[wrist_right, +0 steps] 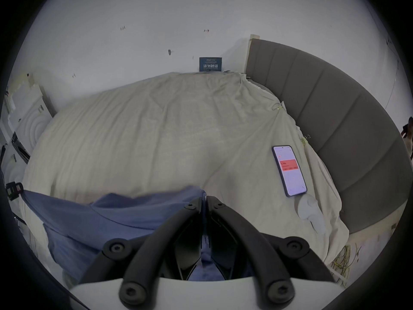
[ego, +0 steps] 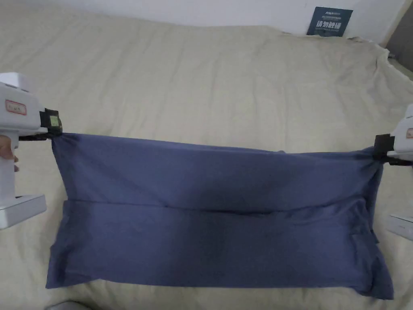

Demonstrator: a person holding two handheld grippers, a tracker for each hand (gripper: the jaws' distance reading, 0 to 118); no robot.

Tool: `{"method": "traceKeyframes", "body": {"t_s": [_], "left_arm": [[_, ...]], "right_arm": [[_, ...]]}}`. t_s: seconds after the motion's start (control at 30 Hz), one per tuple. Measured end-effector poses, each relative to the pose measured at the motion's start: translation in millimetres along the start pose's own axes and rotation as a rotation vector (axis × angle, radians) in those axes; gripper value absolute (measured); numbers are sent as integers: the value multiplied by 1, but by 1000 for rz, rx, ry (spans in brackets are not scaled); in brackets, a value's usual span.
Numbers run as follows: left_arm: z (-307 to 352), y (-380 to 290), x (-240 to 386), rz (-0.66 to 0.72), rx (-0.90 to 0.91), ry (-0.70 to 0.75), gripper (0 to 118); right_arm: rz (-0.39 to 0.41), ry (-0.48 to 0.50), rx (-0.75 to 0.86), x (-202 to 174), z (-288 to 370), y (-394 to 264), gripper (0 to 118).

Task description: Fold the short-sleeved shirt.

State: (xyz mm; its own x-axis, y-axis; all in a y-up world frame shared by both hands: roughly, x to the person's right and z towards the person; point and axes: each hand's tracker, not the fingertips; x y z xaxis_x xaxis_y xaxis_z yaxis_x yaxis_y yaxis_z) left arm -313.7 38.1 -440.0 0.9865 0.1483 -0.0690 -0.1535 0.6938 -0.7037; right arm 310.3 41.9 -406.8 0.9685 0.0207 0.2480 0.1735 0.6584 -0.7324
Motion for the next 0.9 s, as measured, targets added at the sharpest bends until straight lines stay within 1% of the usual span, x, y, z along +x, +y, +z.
{"method": "traceKeyframes", "body": {"t_s": [0.1,0.23,0.3,0.43,0.57,0.7,0.8,0.83,0.87,0.9], "left_arm": [[17,-26,-10,1,-5,-8,0],[27,-70,-15,25,-24,-16,0],[23,-94,-19,38,-66,-5,0],[8,-140,-19,57,-164,44,0],[-10,-175,-13,41,-239,111,0],[-12,-187,-10,48,-223,133,0],[-10,-180,-11,47,-230,135,0],[-9,-179,-11,46,-230,134,5],[-7,-176,-11,41,-227,150,21],[-3,-171,-12,31,-222,181,41]], "right_arm": [[-17,16,9,13,22,-28,2],[-24,14,-10,24,32,-69,2],[-19,0,-40,26,28,-91,2],[-44,-20,-128,27,8,-132,2],[-37,-63,-197,23,-14,-163,2],[-76,-76,-247,22,-26,-180,2],[-70,-82,-248,19,-28,-180,3],[-61,-84,-246,18,-27,-178,6],[-48,-87,-242,18,-23,-174,14],[-26,-95,-244,20,-19,-169,35]]}}
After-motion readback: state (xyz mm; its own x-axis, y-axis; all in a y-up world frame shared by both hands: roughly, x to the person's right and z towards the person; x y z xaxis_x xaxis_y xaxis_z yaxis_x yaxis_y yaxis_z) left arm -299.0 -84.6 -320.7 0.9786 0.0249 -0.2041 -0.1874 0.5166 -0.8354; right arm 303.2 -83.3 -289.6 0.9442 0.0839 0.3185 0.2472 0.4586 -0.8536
